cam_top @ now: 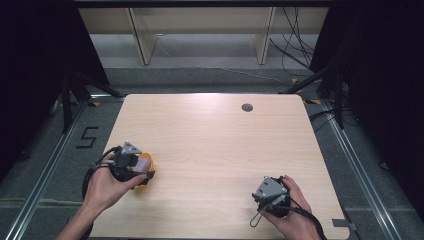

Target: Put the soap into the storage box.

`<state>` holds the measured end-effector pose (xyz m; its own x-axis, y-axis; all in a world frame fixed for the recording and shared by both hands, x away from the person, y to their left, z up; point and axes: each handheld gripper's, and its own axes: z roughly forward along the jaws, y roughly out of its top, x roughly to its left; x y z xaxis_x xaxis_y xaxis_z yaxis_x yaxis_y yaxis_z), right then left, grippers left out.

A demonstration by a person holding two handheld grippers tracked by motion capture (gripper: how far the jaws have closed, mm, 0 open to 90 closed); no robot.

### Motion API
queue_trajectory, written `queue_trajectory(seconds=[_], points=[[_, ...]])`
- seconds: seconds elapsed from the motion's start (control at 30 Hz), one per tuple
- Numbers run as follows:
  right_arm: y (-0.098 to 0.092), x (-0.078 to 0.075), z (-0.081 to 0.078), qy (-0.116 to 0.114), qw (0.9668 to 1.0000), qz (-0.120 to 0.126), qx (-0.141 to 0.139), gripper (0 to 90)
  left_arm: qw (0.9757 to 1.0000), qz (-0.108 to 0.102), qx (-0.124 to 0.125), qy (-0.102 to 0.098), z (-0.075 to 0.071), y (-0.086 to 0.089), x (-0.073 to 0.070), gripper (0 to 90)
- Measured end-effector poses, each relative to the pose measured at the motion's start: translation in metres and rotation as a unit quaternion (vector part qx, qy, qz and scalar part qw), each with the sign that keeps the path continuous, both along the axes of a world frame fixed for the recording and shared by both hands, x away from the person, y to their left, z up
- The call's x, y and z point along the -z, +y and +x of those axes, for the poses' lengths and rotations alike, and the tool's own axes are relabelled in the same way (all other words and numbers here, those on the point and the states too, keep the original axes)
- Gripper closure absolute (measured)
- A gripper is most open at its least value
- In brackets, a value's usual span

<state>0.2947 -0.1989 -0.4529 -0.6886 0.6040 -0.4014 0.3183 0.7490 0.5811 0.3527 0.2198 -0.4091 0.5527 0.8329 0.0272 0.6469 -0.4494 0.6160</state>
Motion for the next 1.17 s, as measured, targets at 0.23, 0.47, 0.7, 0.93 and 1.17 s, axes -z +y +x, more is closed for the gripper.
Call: queue_trajectory(seconds=[0.23,0.47,0.7,0.93,1.17], points=[[0.000,0.000,0.001,-0.002,1.0000,-0.002,-0.005,34.8,0.9994,-0.021,0.023,-0.015,-0.020,-0.005,0.010,27.7],[-0.001,-0.001,0.001,-0.003,1.0000,-0.003,-0.006,34.8,0.9981,-0.037,0.045,-0.022,-0.044,-0.010,0.036,28.0],[0.000,-0.001,0.000,0.001,1.0000,0.003,0.003,34.8,0.9960,-0.049,0.065,-0.036,-0.068,-0.018,0.073,29.1],[-0.001,-0.002,-0.001,-0.001,0.9999,0.012,0.000,34.8,0.9931,-0.023,0.112,-0.023,-0.076,-0.028,0.089,30.4],[-0.001,-0.002,-0.001,0.001,0.9999,0.014,-0.001,34.7,0.9928,-0.027,0.112,-0.032,-0.074,-0.024,0.090,31.9]])
